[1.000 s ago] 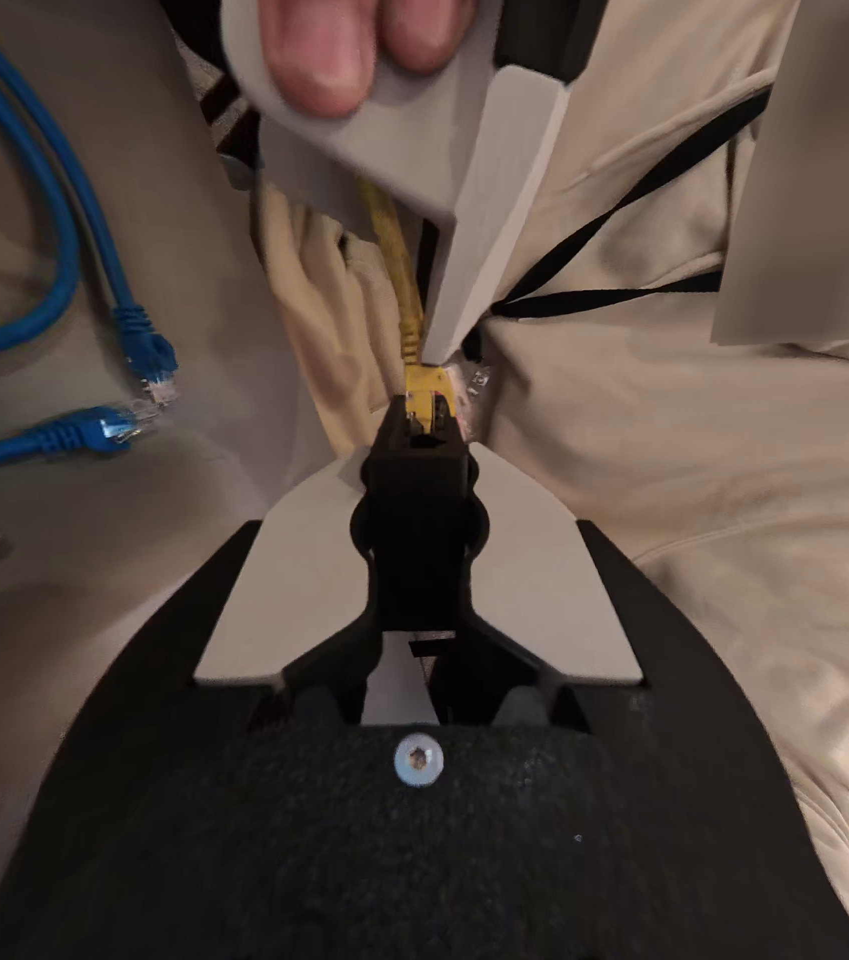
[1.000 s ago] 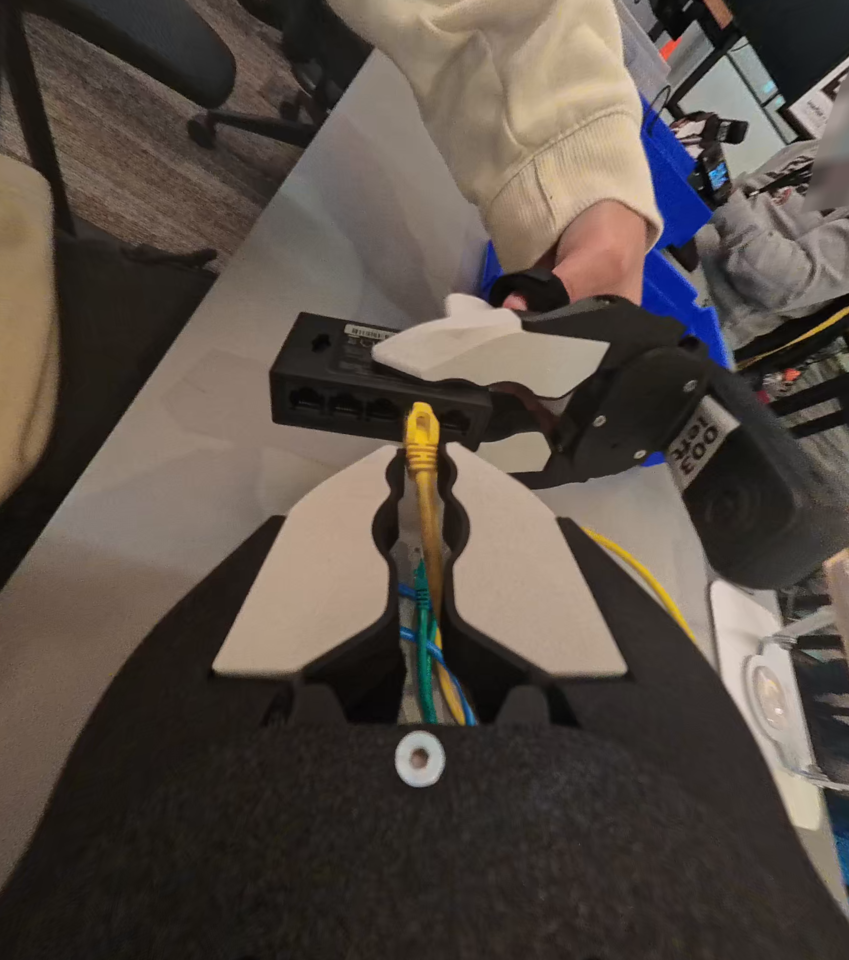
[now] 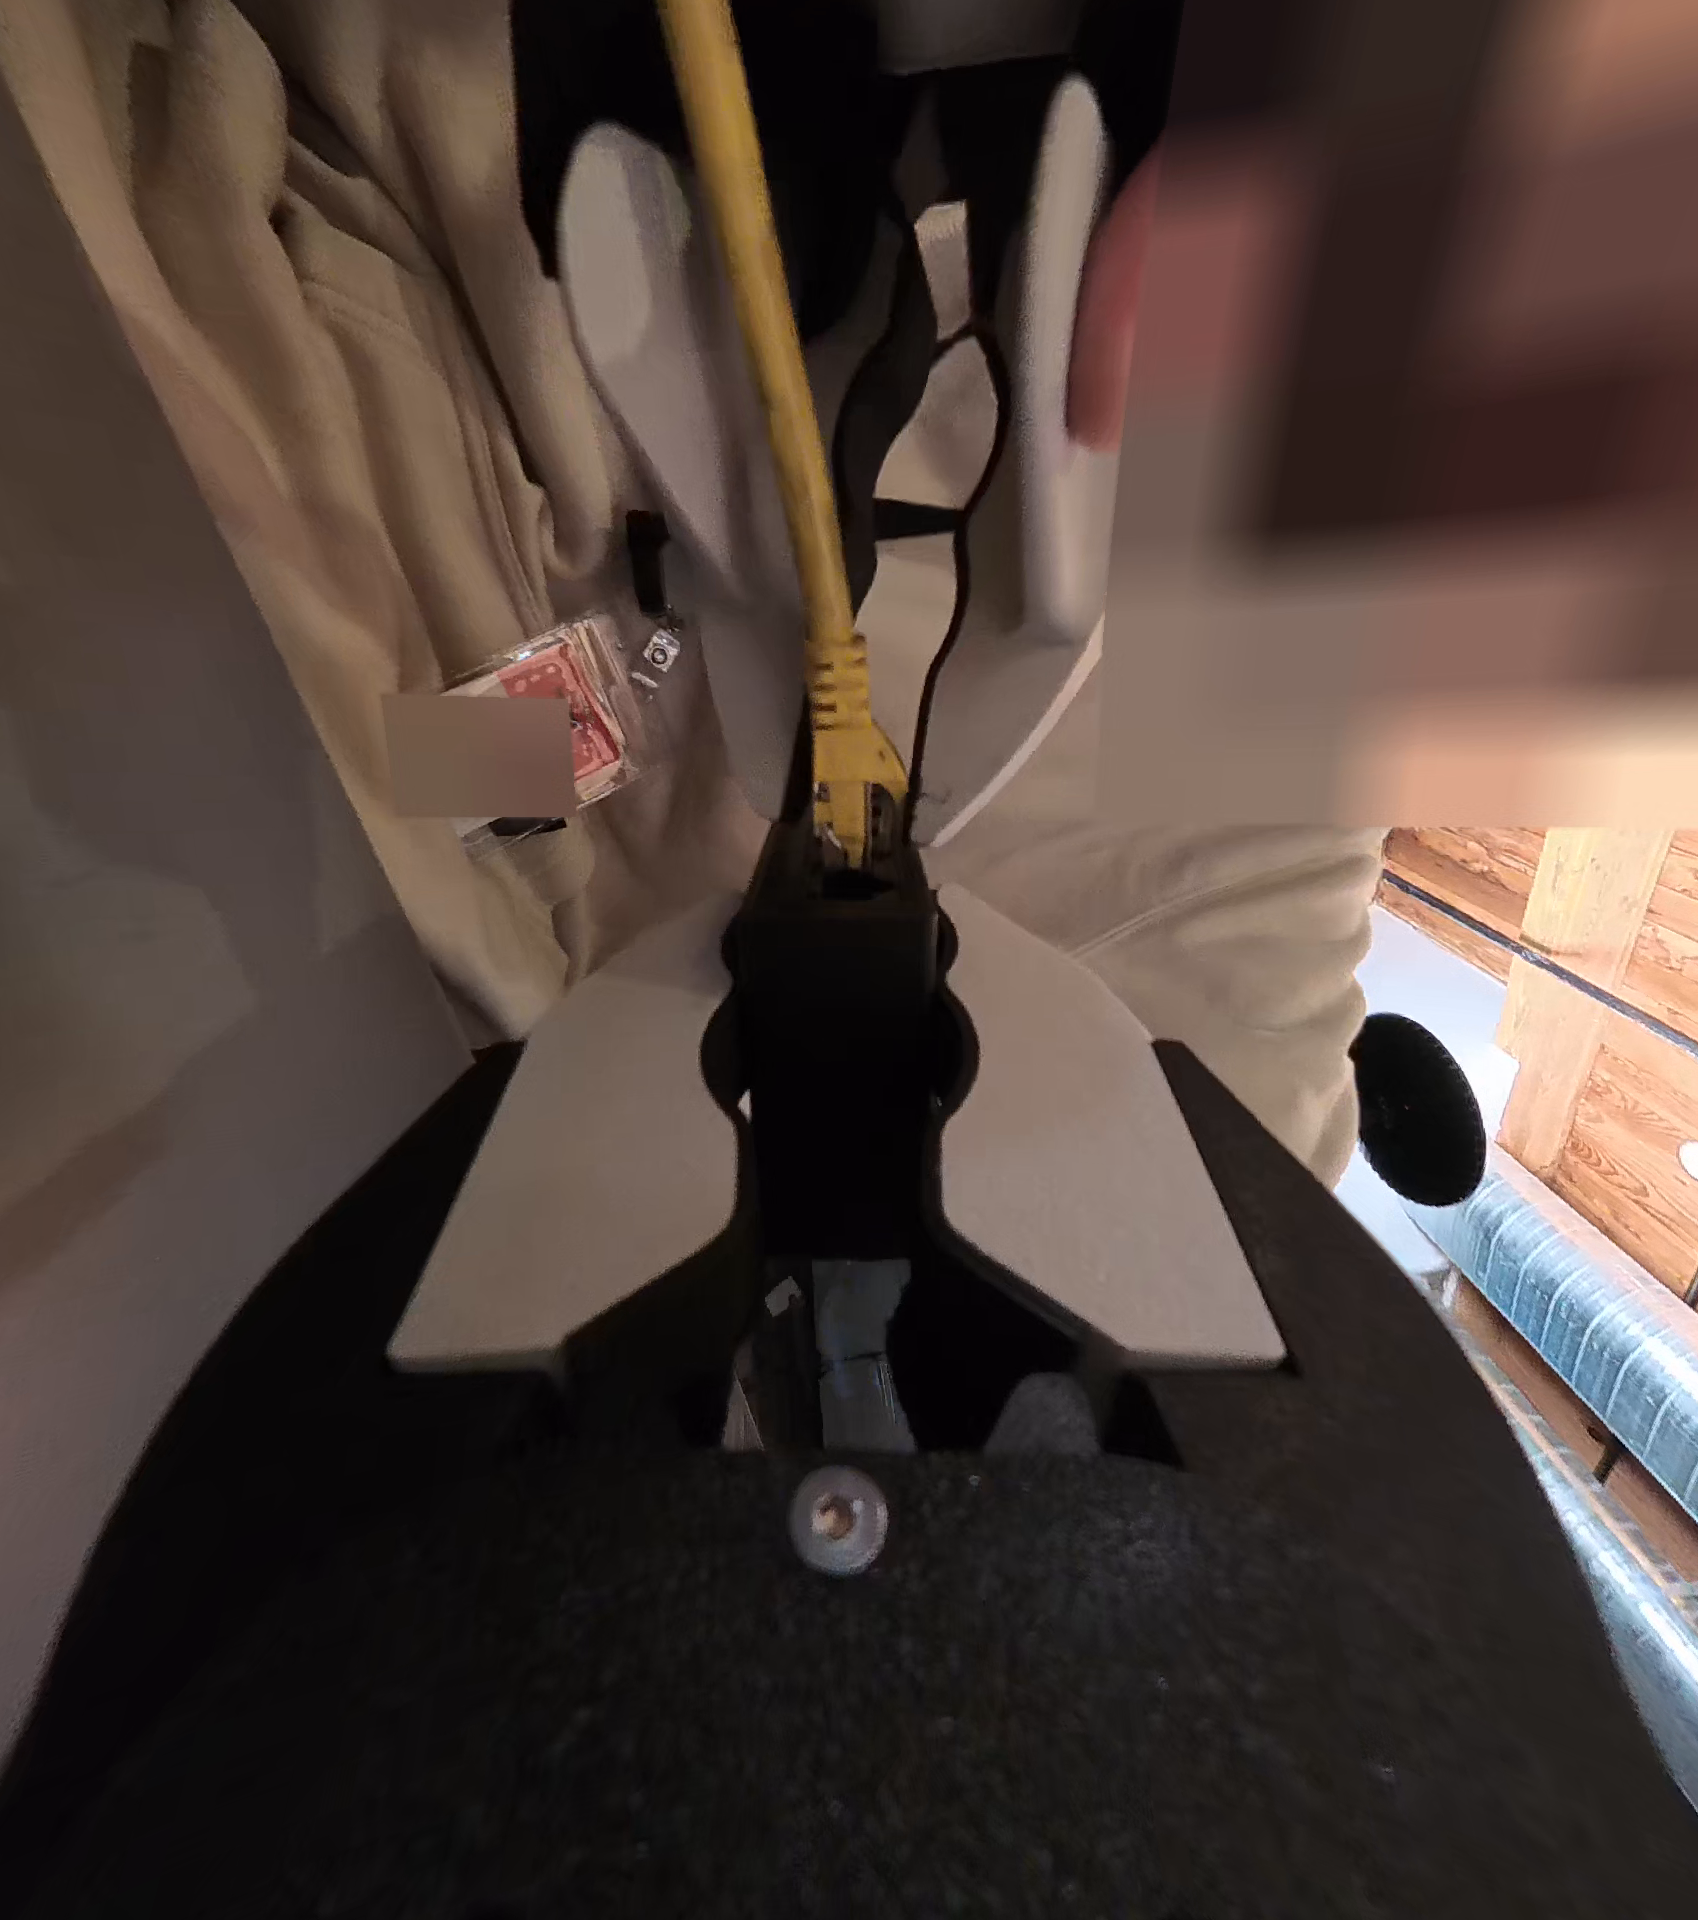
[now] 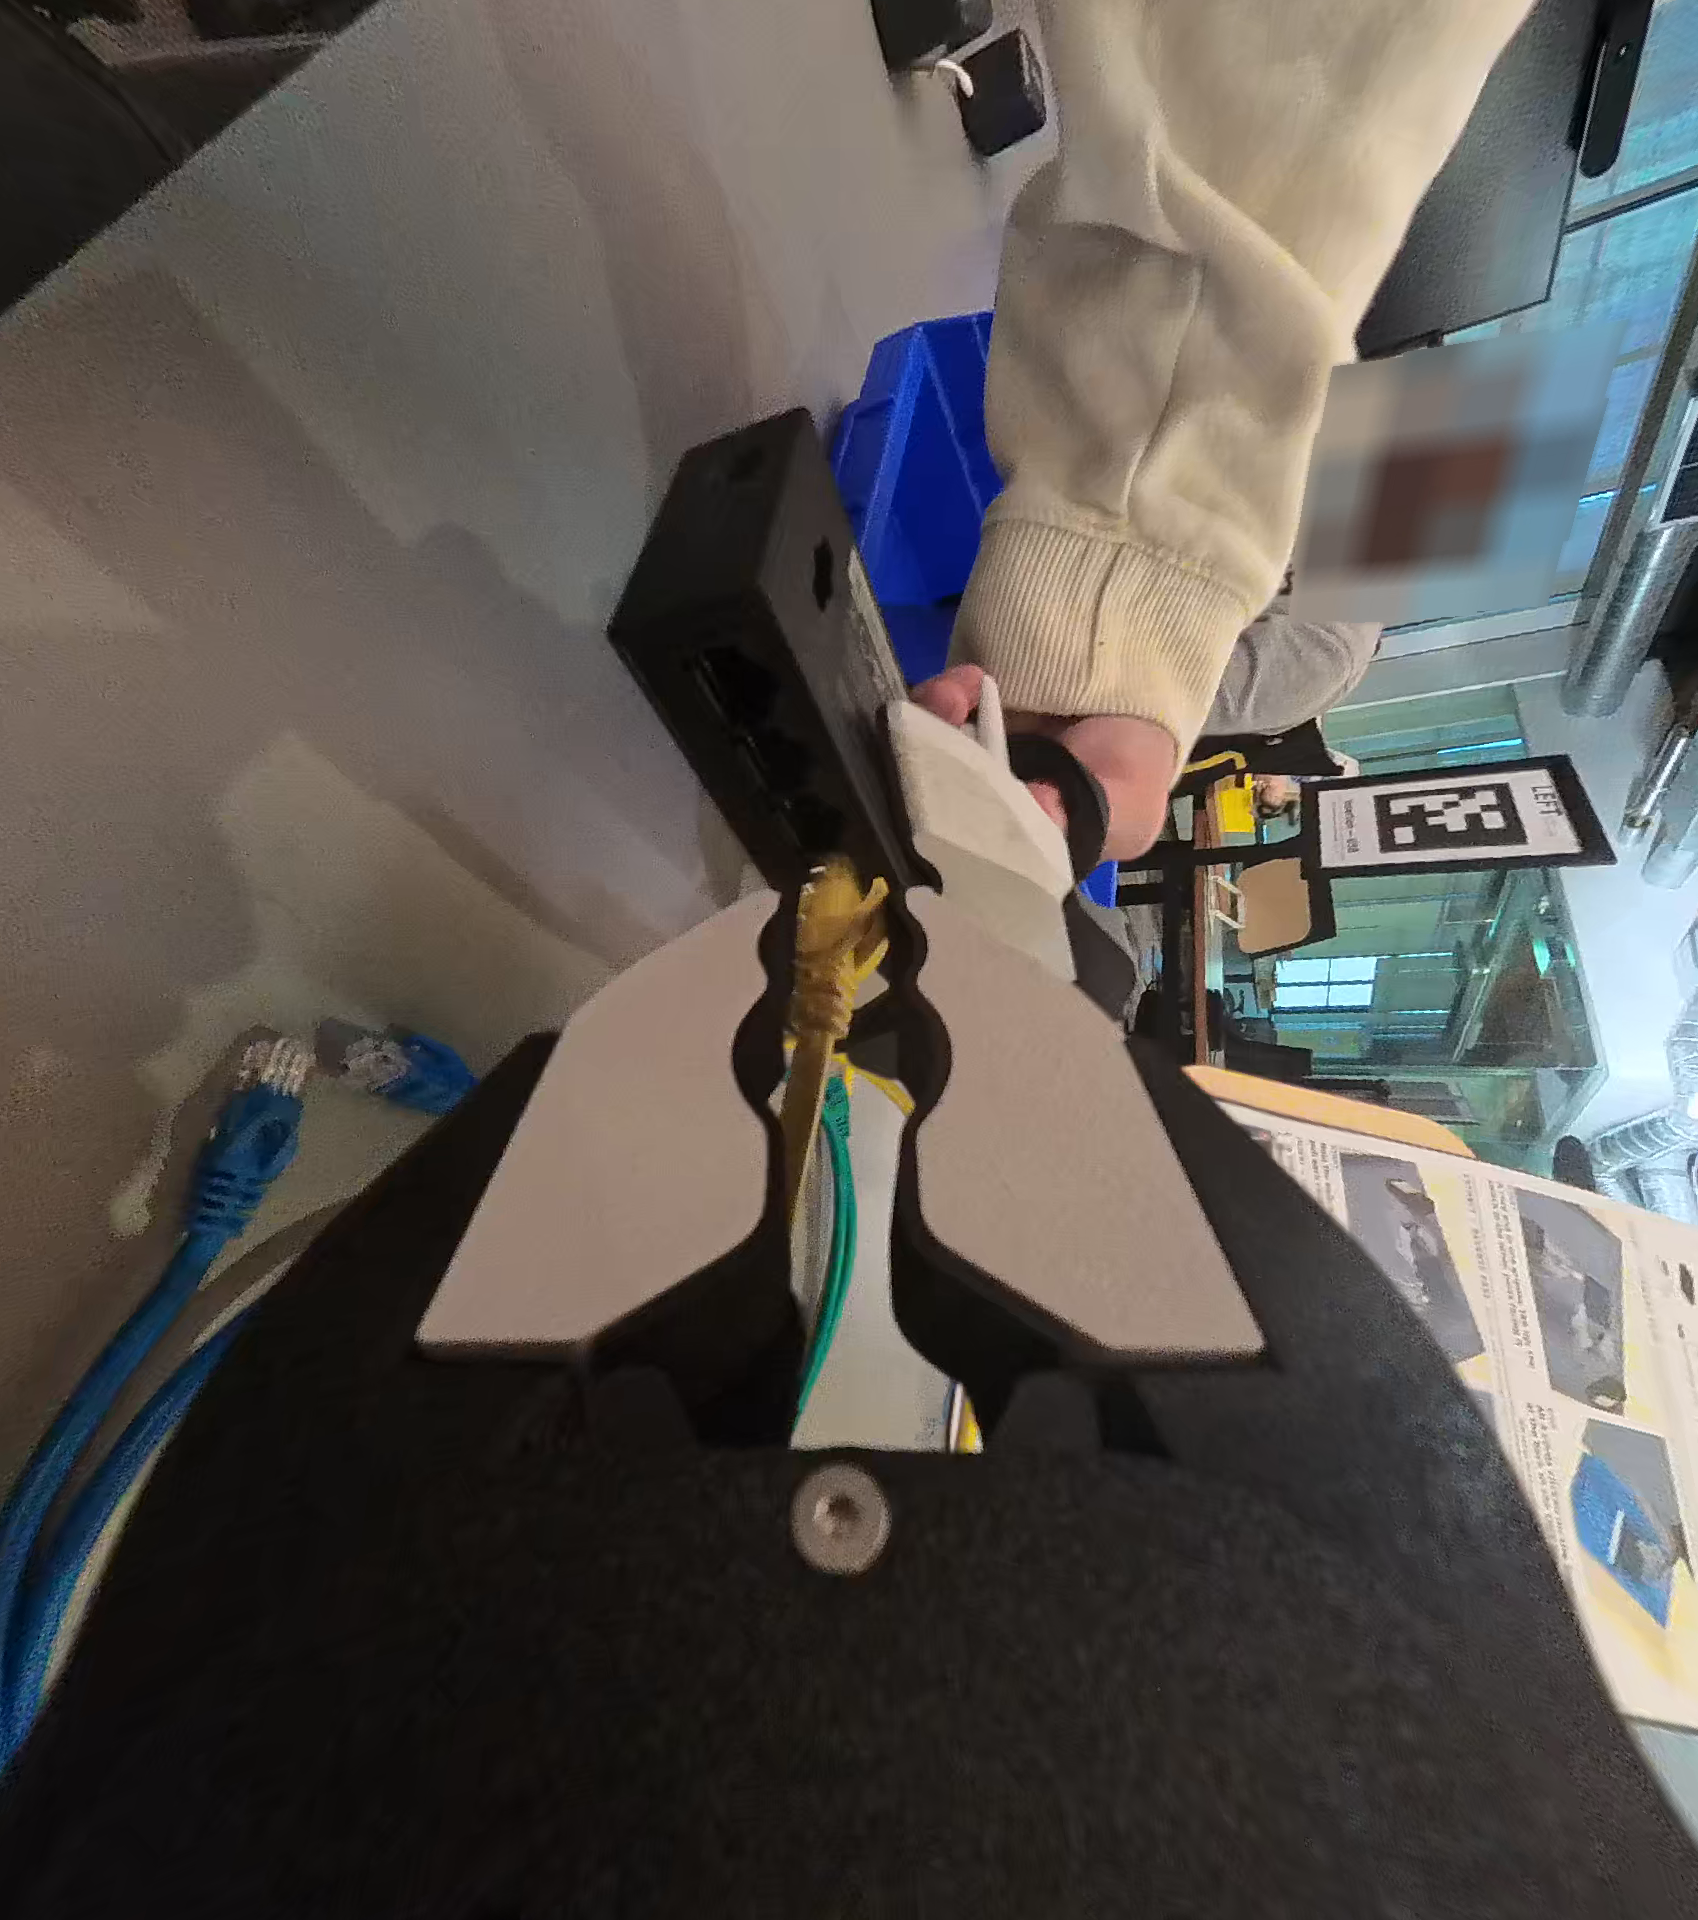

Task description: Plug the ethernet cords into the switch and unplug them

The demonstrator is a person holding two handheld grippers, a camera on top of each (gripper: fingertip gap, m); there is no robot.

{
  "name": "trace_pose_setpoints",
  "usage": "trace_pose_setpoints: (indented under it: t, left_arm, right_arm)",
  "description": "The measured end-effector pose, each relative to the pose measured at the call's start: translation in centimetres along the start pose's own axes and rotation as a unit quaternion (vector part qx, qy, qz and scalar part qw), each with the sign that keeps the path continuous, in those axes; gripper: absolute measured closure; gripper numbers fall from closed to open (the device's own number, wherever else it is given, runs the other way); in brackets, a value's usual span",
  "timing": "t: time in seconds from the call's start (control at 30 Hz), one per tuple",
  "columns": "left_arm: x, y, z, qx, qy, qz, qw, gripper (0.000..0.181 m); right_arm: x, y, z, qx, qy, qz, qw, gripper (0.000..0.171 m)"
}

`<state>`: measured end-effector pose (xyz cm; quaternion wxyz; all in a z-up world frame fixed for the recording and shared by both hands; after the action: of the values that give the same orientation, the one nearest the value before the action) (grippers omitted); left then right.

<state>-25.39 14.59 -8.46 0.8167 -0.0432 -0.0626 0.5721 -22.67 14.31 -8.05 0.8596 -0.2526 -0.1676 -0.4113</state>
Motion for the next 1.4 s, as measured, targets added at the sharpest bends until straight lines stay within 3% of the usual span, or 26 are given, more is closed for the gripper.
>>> trace_pose_setpoints:
  t: [0.37, 0.57, 0.73, 0.8, 0.87, 0.97, 1.13, 1.27, 1.4]
  left_arm:
    - [0.6, 0.2, -0.2, -0.005, 0.012, -0.042, 0.999, 0.153]
    - [3.2, -0.1, 0.1, 0.014, -0.016, -0.037, 0.999, 0.153]
    - [4.8, 0.4, 0.2, 0.019, -0.042, -0.081, 0.996, 0.153]
    - [5.1, 0.3, 0.0, 0.022, -0.047, -0.087, 0.995, 0.153]
    - [5.4, 0.1, 0.0, 0.017, -0.045, -0.086, 0.995, 0.153]
    - [5.7, 0.2, -0.3, 0.019, -0.049, -0.091, 0.994, 0.153]
    - [5.7, -0.4, 0.0, 0.008, -0.055, -0.059, 0.997, 0.152]
    - [5.2, -0.4, -0.3, 0.010, -0.055, -0.073, 0.996, 0.151]
    - [5.5, -1.0, -0.5, 0.007, -0.073, -0.065, 0.995, 0.151]
  right_arm:
    - [-0.3, 0.0, 0.1, 0.006, -0.005, -0.044, 0.999, 0.158]
    - [-0.7, 2.2, 1.6, -0.128, 0.001, -0.020, 0.992, 0.155]
    - [-1.0, 4.2, 2.5, -0.342, -0.049, 0.034, 0.938, 0.140]
    - [-1.0, 4.1, 2.7, -0.402, -0.072, 0.093, 0.908, 0.143]
    - [-1.0, 4.0, 2.6, -0.422, -0.096, 0.130, 0.892, 0.157]
    - [-1.5, 4.3, 2.4, -0.432, -0.095, 0.137, 0.886, 0.157]
    - [-0.6, 5.4, 2.4, -0.503, -0.122, 0.177, 0.837, 0.159]
    - [-0.5, 5.4, 1.8, -0.482, -0.128, 0.172, 0.850, 0.159]
    - [0.1, 6.1, 1.8, -0.514, -0.130, 0.198, 0.824, 0.159]
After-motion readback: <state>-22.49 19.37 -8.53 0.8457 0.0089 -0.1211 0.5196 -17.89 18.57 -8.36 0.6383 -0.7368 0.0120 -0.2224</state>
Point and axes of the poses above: each gripper's, where its closed fingertips meet, x back along the fingers, y out of its underside, z = x × y across the jaws, the point moved 1 cm from there along x, back along the fingers, and after that the axes turned 9 degrees about -y, right-handed, at the moved point
